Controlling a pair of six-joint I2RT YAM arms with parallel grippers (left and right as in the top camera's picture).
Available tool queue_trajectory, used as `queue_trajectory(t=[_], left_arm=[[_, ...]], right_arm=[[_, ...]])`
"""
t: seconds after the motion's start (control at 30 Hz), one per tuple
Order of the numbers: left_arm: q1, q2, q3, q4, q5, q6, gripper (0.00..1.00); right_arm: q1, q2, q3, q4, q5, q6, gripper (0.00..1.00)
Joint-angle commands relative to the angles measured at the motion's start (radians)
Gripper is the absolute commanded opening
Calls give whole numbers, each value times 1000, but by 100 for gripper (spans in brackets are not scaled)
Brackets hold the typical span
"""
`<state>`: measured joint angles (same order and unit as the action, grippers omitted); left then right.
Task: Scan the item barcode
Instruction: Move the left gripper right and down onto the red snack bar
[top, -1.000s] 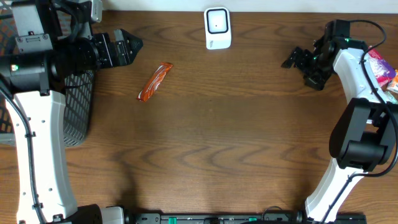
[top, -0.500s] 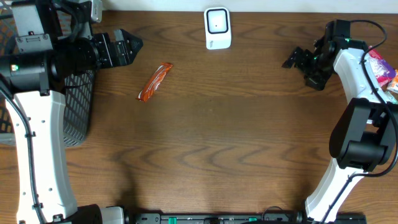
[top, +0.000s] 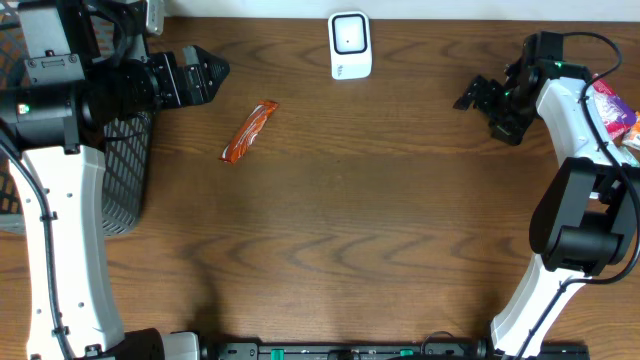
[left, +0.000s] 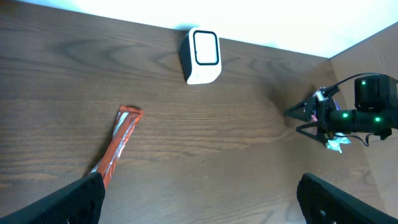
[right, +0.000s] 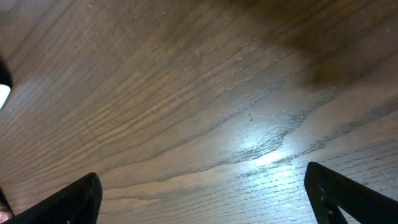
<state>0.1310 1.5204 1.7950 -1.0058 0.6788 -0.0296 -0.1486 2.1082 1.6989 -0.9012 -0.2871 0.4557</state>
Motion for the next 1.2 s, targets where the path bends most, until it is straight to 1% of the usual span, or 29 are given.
queue_trajectory(t=[0.0, 0.17, 0.37, 0.57, 0.93, 1.0, 1.17], left_arm=[[2, 4, 4, 2, 13, -8, 98], [-2, 23, -11, 9, -2, 61, 98], [-5, 85, -34, -1, -150, 59, 98], [-11, 174, -35, -2, -224, 59, 98], [-128, 302, -36, 6, -597, 55, 98], [-144, 323, -37, 11, -618, 55, 98], [-171, 385, -37, 18, -616, 56, 98]], right_arm=[[0, -28, 0, 0, 9, 0, 99], [0, -28, 0, 0, 9, 0, 99], [0, -28, 0, 0, 9, 0, 99], [0, -28, 0, 0, 9, 0, 99], [0, -28, 0, 0, 9, 0, 99], [0, -28, 0, 0, 9, 0, 99], [0, -28, 0, 0, 9, 0, 99]])
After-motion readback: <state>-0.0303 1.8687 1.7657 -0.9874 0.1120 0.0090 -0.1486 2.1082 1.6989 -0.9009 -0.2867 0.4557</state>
